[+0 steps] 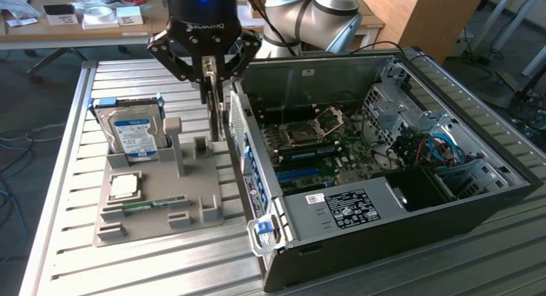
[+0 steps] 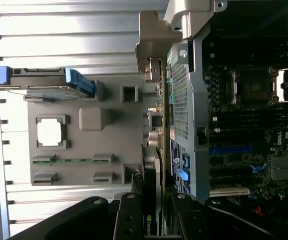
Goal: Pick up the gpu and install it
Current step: 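Pick up the gpu and move the gpu toward the slot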
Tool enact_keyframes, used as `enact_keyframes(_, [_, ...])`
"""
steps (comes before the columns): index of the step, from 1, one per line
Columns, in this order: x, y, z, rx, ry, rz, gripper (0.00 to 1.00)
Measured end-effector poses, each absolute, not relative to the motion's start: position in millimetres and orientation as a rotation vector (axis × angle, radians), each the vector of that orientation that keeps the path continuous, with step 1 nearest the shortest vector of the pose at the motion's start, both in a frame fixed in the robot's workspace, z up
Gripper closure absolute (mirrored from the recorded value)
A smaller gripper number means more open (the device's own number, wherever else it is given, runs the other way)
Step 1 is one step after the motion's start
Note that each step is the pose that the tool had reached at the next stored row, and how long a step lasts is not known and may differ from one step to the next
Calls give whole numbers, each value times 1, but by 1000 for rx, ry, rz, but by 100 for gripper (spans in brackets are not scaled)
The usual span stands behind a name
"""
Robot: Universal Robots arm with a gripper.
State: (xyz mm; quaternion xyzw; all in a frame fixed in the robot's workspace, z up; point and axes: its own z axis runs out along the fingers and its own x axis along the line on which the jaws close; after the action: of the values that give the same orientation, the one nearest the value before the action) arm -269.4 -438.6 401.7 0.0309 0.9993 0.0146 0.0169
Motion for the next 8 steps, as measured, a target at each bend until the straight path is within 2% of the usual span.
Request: enact_keyframes(8, [-246, -439, 402, 96, 3106, 52, 73])
